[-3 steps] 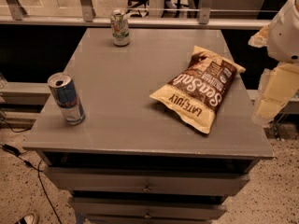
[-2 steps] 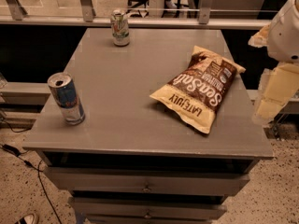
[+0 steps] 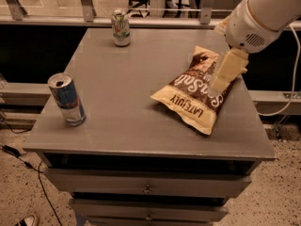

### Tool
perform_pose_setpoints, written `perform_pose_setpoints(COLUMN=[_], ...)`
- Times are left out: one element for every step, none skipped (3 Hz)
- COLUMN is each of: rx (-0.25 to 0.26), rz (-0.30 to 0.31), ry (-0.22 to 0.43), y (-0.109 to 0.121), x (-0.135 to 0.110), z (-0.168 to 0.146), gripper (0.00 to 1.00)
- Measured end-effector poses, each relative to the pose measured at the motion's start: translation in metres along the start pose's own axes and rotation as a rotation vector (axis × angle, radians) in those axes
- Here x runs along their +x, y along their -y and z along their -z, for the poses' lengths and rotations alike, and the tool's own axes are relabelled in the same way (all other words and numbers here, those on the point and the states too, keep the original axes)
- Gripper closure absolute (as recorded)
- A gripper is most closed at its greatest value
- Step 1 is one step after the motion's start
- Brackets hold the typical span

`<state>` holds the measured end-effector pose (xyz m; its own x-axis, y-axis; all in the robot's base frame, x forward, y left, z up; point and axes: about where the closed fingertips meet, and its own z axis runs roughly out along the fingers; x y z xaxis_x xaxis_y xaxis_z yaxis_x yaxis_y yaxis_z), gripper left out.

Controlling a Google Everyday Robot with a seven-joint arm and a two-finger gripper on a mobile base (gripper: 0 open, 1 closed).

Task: Pick 7up can

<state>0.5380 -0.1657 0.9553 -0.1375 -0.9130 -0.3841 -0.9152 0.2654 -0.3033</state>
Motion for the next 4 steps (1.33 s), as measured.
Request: perform_pose_setpoints(rx=[0.028,0.027,0.051,0.081], rz=[-0.004,-0.004,-0.02,-0.104], ry=[0.132,0.131,0.166,0.252], y=[0.04,0.04,0.041,0.059], x=[-0.047,-0.047,-0.05,-0.058], z=[-0.04,-0.04,-0.041,-0.061], gripper=[0.0,0.0,0.0,0.0])
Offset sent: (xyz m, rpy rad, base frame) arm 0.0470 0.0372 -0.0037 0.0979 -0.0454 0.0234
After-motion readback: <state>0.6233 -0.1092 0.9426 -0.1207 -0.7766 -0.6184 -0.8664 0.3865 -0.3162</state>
